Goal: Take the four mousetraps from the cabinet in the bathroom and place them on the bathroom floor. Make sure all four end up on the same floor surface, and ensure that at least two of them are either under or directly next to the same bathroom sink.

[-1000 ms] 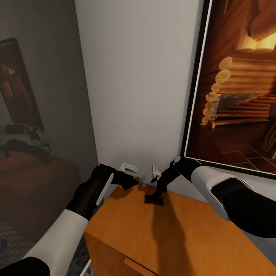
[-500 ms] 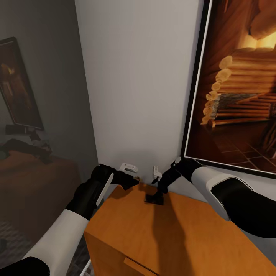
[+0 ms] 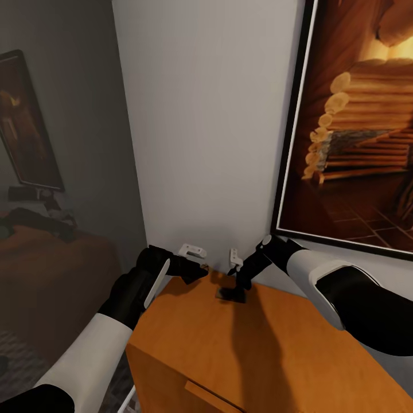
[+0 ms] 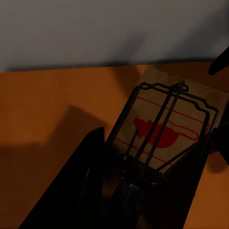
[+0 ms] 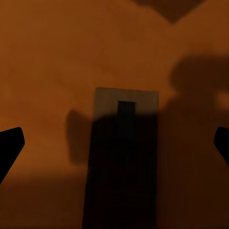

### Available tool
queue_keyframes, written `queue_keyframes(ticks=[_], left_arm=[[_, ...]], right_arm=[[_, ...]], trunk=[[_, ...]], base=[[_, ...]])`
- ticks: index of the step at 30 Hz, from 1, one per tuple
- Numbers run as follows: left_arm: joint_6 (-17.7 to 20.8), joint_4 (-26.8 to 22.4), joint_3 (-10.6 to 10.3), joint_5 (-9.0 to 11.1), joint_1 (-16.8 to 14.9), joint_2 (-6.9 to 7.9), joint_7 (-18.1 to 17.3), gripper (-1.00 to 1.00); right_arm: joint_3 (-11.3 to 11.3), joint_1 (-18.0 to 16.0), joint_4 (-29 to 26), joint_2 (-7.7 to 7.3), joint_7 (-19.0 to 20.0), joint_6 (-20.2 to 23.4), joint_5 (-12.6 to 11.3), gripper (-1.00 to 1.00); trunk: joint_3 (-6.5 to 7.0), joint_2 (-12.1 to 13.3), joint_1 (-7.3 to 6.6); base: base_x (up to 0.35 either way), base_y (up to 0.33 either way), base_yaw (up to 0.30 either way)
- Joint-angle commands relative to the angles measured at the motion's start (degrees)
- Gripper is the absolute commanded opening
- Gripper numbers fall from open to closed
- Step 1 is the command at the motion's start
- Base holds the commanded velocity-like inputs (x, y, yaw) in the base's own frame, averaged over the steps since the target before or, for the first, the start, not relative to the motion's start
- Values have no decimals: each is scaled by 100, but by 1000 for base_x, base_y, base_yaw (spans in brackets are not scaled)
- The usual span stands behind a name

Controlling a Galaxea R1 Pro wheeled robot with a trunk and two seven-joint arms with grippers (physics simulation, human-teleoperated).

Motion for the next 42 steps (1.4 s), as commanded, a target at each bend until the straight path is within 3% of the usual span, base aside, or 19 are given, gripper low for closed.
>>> queue_keyframes(ticks=[1, 26, 32, 42], left_arm=[[25, -4, 0, -16, -5, 0, -18, -100], [29, -4, 0, -16, -5, 0, -18, -100], [26, -4, 0, -17, -5, 0, -18, -100], [30, -4, 0, -13, -5, 0, -18, -100]], right_arm=[[-45, -10, 16, 1, 3, -19, 49, 100], [-45, -10, 34, -10, 7, -17, 51, 100], [-44, -10, 34, -19, 2, -10, 48, 100], [-42, -10, 34, -24, 0, -9, 48, 100]], trunk=[[-26, -47, 23], [-62, -127, 67], [-169, -367, 199], [-169, -367, 199]], base=[[0, 0, 0], [0, 0, 0], [0, 0, 0], [0, 0, 0]])
